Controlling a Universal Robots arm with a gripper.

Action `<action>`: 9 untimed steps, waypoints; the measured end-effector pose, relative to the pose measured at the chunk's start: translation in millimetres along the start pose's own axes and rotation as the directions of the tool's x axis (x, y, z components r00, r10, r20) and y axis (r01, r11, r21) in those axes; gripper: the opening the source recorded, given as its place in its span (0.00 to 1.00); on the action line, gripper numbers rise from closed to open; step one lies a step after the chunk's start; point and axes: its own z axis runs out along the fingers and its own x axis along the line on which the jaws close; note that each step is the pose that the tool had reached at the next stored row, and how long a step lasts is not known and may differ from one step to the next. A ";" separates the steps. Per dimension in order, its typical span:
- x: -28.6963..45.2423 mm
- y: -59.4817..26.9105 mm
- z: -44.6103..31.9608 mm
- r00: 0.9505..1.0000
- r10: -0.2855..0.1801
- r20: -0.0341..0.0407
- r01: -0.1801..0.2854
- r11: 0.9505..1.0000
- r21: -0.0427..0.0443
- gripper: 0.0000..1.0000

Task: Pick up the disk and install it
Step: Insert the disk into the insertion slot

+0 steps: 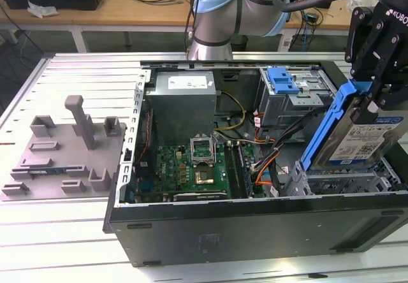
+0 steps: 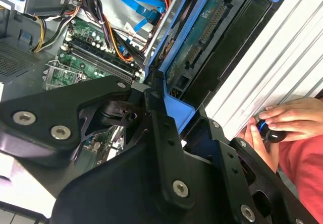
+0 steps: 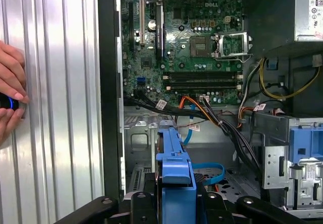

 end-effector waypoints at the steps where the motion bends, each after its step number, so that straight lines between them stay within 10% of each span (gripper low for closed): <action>1: 0.0 0.0 0.6 1.000 0.000 0.000 0.000 1.000 0.000 0.37; 9: 0.1 0.1 5.8 1.000 0.000 0.000 0.000 1.000 0.000 0.37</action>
